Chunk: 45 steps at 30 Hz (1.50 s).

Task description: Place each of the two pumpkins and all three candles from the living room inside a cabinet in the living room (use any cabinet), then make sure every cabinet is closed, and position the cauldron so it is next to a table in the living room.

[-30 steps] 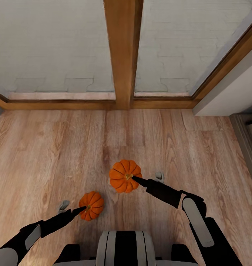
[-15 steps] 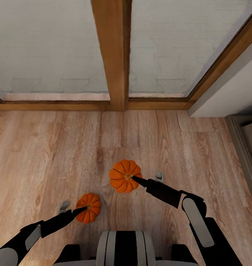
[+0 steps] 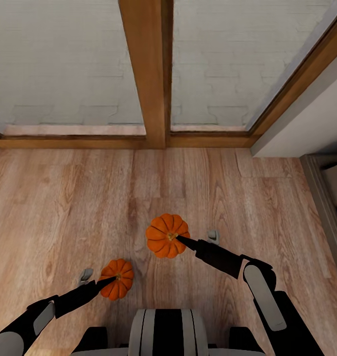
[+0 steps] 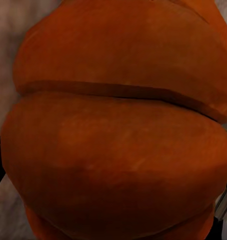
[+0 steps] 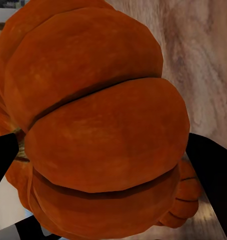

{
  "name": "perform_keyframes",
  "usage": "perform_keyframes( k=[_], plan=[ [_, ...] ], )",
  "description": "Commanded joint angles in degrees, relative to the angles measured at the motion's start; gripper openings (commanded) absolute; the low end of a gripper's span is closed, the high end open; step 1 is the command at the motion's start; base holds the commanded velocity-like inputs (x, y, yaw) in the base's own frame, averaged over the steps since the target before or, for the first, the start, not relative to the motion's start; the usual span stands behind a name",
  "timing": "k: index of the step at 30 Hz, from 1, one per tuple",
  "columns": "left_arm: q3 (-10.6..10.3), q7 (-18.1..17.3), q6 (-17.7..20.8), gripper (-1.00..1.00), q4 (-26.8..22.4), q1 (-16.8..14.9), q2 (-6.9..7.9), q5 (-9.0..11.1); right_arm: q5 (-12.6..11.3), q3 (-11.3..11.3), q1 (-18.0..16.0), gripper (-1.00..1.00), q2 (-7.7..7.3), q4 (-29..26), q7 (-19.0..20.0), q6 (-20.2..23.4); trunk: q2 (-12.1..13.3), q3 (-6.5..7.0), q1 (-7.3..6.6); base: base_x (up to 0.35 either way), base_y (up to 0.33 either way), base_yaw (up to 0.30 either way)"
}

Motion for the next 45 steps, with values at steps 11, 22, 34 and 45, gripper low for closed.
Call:
perform_keyframes(
  k=[11, 22, 34, 45],
  plan=[
    [0.12, 5.53, -0.19, -1.00, 0.06, 0.00, 0.00, -0.46, -0.15, 0.00, 0.00, -1.00, 0.00, 0.00, 0.07, 0.12, 0.00, 0.00, 0.01, 0.000, 0.000, 0.000],
    [0.05, 5.45, -0.16, -1.00, 0.09, 0.00, 0.08, -0.42, -0.14, 0.00, 0.00, -1.00, 0.00, 0.00, 0.00, 0.05, 0.03, 0.44, -0.04, 0.000, 0.000, 0.000],
    [0.03, 5.32, -0.15, -1.00, 0.08, 0.00, 0.16, -0.42, -0.14, 0.00, 0.00, -1.00, 0.05, 0.02, -0.02, 0.04, 0.09, 1.55, -0.17, 0.000, 0.000, 0.000],
    [0.21, 4.49, 2.40, -1.00, 0.05, 0.00, 0.84, -0.32, -0.29, 0.00, 0.00, -1.00, 0.20, 0.52, -0.18, 0.04, 0.23, 3.76, -0.43, 0.000, 0.000, 0.000]
  ],
)
